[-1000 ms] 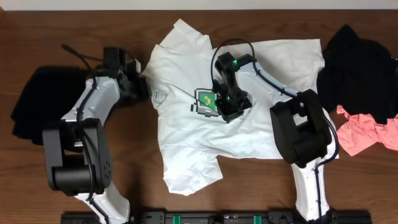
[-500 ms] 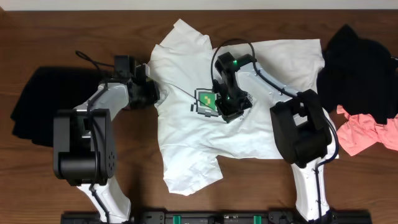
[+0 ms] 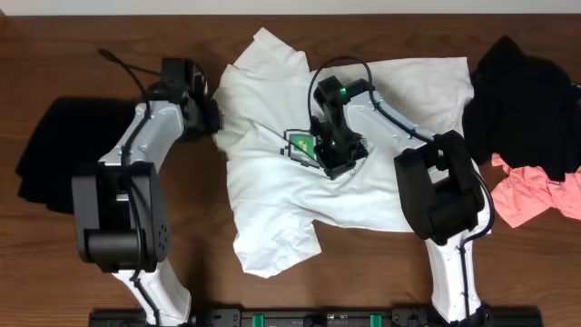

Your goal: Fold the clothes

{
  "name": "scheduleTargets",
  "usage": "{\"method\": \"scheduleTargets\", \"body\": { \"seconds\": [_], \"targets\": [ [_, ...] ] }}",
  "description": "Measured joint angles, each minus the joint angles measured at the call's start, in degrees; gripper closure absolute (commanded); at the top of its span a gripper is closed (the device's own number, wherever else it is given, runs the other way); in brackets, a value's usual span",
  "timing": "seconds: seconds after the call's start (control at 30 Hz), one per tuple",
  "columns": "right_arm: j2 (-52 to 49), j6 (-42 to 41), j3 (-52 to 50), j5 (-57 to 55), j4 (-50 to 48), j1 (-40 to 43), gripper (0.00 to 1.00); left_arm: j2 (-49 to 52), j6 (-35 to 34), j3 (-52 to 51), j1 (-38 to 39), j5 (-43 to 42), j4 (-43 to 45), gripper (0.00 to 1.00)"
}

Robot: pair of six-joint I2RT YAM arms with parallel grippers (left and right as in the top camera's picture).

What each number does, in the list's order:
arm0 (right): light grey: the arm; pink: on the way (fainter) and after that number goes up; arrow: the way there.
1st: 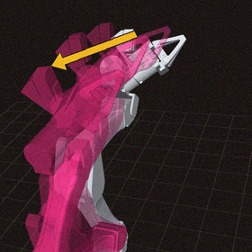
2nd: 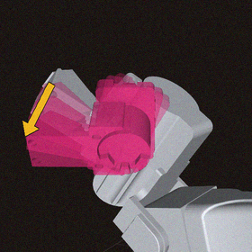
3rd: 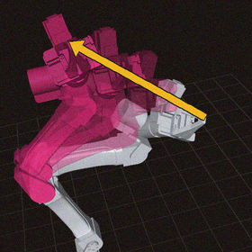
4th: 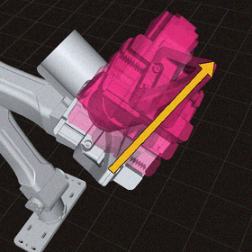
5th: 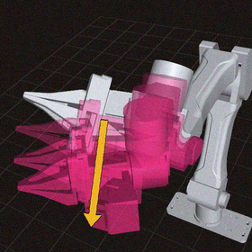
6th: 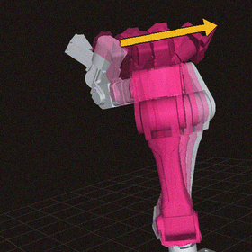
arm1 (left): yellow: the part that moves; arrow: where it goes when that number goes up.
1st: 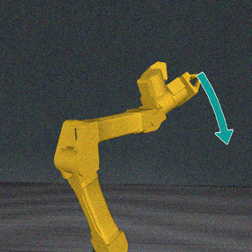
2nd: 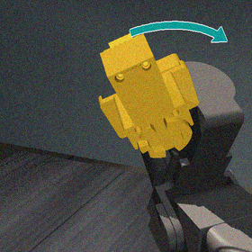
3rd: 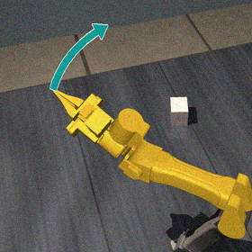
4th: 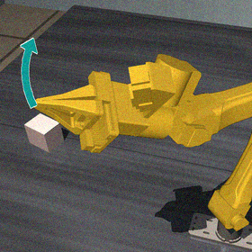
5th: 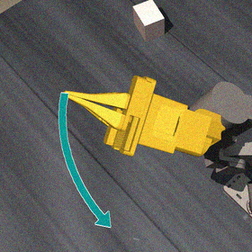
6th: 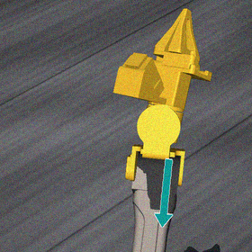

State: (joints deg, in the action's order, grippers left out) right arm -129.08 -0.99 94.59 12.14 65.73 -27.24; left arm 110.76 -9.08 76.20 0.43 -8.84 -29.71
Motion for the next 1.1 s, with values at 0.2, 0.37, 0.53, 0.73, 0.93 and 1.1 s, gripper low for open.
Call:
{"method": "scheduleTargets", "body": {
  "seconds": [0.2,0.37,0.53,0.73,0.93,1.1],
  "targets": [
    [0.09,0.0,-0.11,0.0,-0.09,0.0,0.99,-0.5,0.59,1.81,-0.59,5.99,-2.8,0.66],
    [0.09,-0.02,-0.11,0.0,-0.09,0.0,0.98,-0.52,0.31,1.86,-0.31,5.55,-7.45,0.66],
    [0.09,-0.02,-0.11,0.0,-0.09,0.0,0.99,-0.63,-1.42,0.35,1.97,-0.31,-9.51,0.68],
    [0.09,0.0,-0.11,0.0,-0.09,0.0,0.98,-0.63,-1.92,-3.56,7.48,-6.71,-10.01,0.67],
    [0.09,0.0,-0.13,0.0,-0.09,0.0,0.98,-0.63,-1.97,-5.7,11.1,-4.26,-5.57,0.72],
    [0.09,0.0,-0.13,0.0,-0.07,0.0,0.99,-0.63,-1.42,-6.32,12.74,-4.2,-6.29,0.94]
  ]
}}
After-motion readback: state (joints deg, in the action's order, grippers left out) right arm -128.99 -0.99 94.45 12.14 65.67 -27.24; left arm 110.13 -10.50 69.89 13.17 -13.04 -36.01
